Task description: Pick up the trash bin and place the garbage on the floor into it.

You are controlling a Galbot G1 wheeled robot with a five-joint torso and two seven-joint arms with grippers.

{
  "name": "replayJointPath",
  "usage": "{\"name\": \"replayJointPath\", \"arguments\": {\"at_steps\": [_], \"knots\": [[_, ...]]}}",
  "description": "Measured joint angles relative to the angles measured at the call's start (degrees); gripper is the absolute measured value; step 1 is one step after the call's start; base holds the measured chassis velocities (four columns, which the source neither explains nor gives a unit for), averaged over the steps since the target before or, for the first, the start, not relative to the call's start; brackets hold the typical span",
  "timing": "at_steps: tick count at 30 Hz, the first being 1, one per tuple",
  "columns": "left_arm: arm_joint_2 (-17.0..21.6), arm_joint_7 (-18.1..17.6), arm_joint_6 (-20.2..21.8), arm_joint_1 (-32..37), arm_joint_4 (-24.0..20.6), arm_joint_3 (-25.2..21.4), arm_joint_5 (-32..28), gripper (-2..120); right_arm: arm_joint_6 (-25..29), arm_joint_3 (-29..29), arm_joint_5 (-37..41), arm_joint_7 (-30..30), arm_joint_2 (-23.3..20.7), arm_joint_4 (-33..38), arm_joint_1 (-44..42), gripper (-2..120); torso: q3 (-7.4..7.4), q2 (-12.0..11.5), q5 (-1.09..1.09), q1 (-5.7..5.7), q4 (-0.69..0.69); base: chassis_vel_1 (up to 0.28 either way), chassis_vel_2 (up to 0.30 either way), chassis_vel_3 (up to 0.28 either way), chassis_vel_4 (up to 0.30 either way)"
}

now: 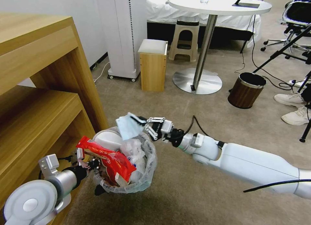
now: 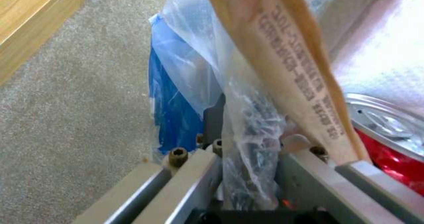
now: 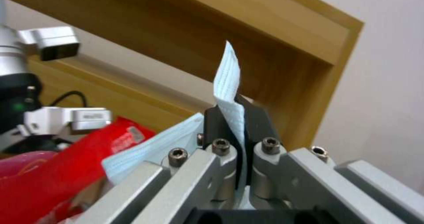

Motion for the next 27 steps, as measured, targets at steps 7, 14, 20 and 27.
{"name": "replayJointPath", "arguments": {"at_steps": [7, 14, 20, 27], "knots": [[-0.15, -0.20, -0.20, -1.28, 0.53, 0.71, -0.35, 0, -0.22, -3.57, -0.02, 0.53, 0.95, 0.19, 1.37, 0, 0.00, 0.00, 0.00, 0.00, 0.00, 0.000, 0.000, 0.000, 0.000], [-0.22, -0.33, -0.35, -2.03, 0.76, 0.97, -0.65, 0, -0.25, -4.93, -0.90, 0.54, 0.77, 0.01, 1.29, 0, 0.00, 0.00, 0.00, 0.00, 0.00, 0.000, 0.000, 0.000, 0.000], [-0.48, -0.55, -0.51, -1.84, 0.29, 0.74, -0.71, 0, -0.10, -5.27, -2.22, 0.48, 0.38, -0.77, 0.12, 0, 0.00, 0.00, 0.01, 0.00, -0.01, 0.000, 0.000, 0.000, 0.000], [-0.58, -0.79, -0.73, -1.60, -0.04, 0.33, -0.76, 0, -0.01, -5.61, -2.63, 0.38, 0.79, -0.96, -0.43, 0, 0.00, 0.00, 0.01, 0.00, 0.00, 0.000, 0.000, 0.000, 0.000]]}}
